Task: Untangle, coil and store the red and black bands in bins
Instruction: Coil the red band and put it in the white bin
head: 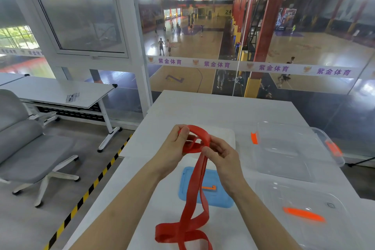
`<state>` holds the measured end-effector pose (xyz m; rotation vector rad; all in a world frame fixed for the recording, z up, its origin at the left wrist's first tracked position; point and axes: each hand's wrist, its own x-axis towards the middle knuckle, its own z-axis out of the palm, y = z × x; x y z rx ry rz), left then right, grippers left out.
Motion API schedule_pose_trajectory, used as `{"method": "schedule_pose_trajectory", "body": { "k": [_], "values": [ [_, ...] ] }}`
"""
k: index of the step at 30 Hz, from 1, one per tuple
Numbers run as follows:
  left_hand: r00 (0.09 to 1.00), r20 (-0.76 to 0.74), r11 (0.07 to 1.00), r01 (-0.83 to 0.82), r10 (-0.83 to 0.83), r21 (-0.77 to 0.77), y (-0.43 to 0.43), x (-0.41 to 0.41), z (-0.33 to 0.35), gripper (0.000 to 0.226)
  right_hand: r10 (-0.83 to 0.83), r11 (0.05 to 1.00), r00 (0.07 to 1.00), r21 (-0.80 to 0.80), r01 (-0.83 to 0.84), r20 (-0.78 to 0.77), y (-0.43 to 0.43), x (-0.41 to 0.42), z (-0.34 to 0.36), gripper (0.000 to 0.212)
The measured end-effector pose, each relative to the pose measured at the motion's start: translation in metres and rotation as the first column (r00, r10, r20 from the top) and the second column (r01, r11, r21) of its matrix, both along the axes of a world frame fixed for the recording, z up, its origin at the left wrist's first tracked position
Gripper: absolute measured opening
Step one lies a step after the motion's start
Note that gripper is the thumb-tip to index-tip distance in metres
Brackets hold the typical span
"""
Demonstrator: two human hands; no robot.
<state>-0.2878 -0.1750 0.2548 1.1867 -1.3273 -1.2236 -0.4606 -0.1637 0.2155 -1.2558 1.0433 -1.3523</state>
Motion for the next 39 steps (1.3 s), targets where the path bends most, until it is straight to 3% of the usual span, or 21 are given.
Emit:
{"method": "schedule_pose_trajectory", "body": {
  "k": [4, 9, 12, 14, 18, 21, 25, 28, 31, 35, 39],
  "values": [
    [0.999, -0.034, 1.0, -0.022, 0.022, 0.014, 0.004, -0.002, -0.005, 0.052, 0.024, 1.0, 0.999, -0.005, -0.024, -0.045, 0.001, -0.001, 0.008, 0.025],
    [0.999, -0.012, 0.998, 0.04, -0.039, 0.044, 0.005, 0.001, -0.004, 0.051, 0.037, 0.999, 0.992, -0.02, -0.04, -0.12, -0.001, -0.005, 0.014, 0.017],
    [0.99, 0.116, 0.997, 0.077, -0.076, -0.002, 0.003, 0.012, 0.003, 0.036, 0.056, 0.997, 0.976, -0.035, -0.065, -0.211, -0.007, -0.015, 0.019, 0.019],
    [0.955, 0.28, 0.99, 0.122, -0.099, -0.064, 0.001, 0.019, 0.011, 0.035, 0.077, 0.993, 0.95, -0.058, -0.099, -0.303, -0.011, -0.021, 0.022, 0.022],
    [0.725, 0.669, 0.943, 0.316, -0.166, -0.109, 0.0, 0.015, 0.03, 0.05, 0.132, 0.976, 0.856, -0.086, -0.201, -0.501, -0.012, -0.022, 0.027, 0.028],
    [0.685, 0.711, 0.953, 0.295, -0.158, -0.072, 0.001, 0.006, 0.033, 0.046, 0.095, 0.981, 0.862, -0.1, -0.166, -0.498, -0.012, -0.019, 0.028, 0.032],
    [0.646, 0.751, 0.943, 0.318, -0.137, -0.101, 0.007, 0.004, 0.027, 0.043, 0.05, 0.995, 0.921, -0.06, -0.079, -0.386, -0.011, -0.017, 0.025, 0.034],
    [0.728, 0.677, 0.942, 0.294, -0.11, -0.163, 0.008, 0.006, 0.018, 0.034, 0.025, 0.994, 0.932, -0.091, -0.062, -0.361, -0.011, -0.018, 0.025, 0.025],
    [0.857, 0.512, 0.958, 0.191, -0.057, -0.213, 0.008, 0.004, 0.012, 0.032, 0.012, 0.994, 0.967, -0.105, -0.04, -0.255, -0.008, -0.015, 0.026, 0.023],
    [0.963, 0.266, 0.973, 0.011, 0.052, -0.23, 0.009, -0.002, 0.014, 0.034, -0.014, 0.994, 0.991, -0.107, -0.001, -0.135, -0.004, -0.006, 0.017, 0.024],
    [0.987, -0.044, 0.974, -0.161, 0.156, -0.161, 0.004, -0.004, 0.019, 0.032, -0.004, 0.995, 1.0, -0.098, 0.003, -0.01, 0.003, 0.005, 0.007, 0.031]
  ]
}}
